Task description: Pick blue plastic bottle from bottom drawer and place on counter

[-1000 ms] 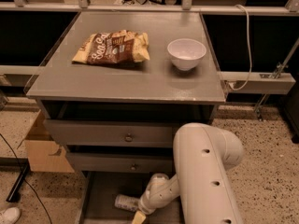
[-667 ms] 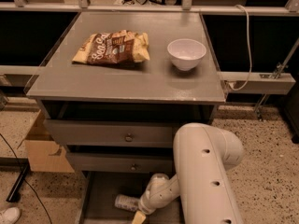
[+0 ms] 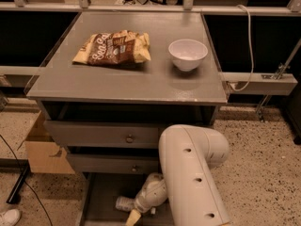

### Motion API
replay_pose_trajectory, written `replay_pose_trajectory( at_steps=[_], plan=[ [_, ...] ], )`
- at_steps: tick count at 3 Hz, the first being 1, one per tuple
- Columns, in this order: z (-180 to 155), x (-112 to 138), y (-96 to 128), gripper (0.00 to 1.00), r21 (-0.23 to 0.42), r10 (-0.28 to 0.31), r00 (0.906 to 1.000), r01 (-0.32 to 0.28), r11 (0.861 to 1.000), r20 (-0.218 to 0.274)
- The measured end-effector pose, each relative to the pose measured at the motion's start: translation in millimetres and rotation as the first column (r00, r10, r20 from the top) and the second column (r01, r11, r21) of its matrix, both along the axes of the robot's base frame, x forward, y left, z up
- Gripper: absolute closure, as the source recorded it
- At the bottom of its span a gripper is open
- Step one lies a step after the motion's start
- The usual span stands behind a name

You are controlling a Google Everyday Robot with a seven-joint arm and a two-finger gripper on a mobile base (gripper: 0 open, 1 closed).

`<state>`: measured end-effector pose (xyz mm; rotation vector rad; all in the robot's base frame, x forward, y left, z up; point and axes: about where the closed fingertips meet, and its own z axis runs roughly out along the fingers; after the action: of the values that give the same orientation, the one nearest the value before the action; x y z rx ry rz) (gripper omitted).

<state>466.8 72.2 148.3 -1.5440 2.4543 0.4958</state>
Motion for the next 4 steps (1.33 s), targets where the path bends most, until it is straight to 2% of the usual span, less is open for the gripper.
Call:
replay_pose_trajectory(
  at_steps=[1,3,4],
  plan=[
    [0.0,0.0,0.0,0.0,0.0,0.0,1.0,0.0,1.0,0.0],
    [-29.2,-8.4,-1.1,0.0,-0.008,-0.03,0.9986,0.03,1.0,-0.045],
    [-29.7,-8.7,-1.1,0.18,-0.008,-0.03,0.9985,0.03,1.0,-0.046]
  ],
)
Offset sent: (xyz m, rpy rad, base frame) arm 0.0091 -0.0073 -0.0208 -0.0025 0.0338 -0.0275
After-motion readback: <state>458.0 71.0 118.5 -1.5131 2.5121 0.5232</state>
